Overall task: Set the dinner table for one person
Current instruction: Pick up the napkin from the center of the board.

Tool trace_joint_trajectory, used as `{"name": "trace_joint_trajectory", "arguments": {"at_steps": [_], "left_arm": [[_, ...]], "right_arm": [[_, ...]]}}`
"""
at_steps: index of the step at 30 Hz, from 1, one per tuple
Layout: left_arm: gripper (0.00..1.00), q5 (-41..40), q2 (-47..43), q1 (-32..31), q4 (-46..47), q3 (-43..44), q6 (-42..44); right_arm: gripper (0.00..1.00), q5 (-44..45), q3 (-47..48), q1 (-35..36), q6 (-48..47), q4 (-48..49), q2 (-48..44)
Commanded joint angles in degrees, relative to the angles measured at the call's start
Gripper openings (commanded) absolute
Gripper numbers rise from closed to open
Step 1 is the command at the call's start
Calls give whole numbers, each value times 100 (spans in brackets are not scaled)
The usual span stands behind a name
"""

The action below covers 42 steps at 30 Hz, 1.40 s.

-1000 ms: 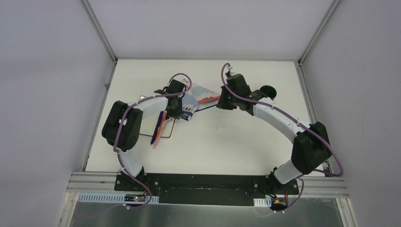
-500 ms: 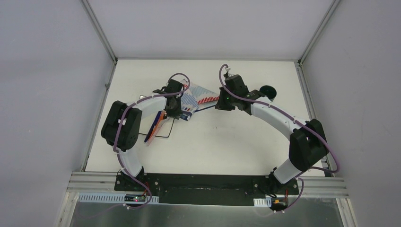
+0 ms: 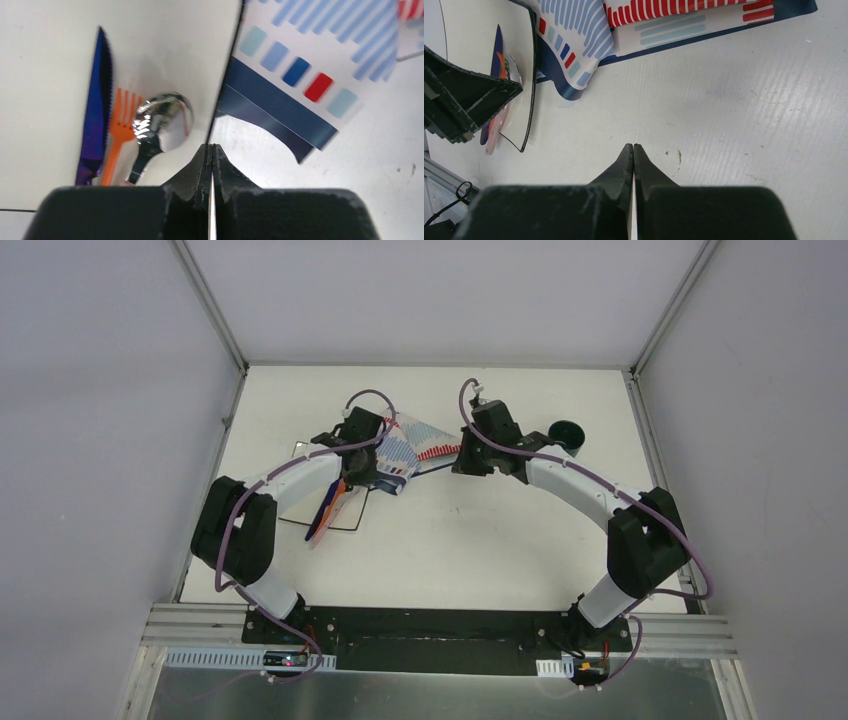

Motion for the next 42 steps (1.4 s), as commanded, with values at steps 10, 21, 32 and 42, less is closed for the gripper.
{"name": "trace_joint_trajectory", "arguments": {"at_steps": [10,21,32,42], "left_arm": [[4,-627,-454,-928,-197,134,-281],[4,-729,-406,-1014,-223,179,-276],[33,-833,-593,-1014,-612,751,-23],[35,-1002,-663,-1014,-726,720,-40]], "right_arm": [[0,-49,101,134,55,258,46],[0,-17,128,152,56,282,155],[18,65,347,151,-81,218,150],[35,76,401,151,-157,163,278]]}}
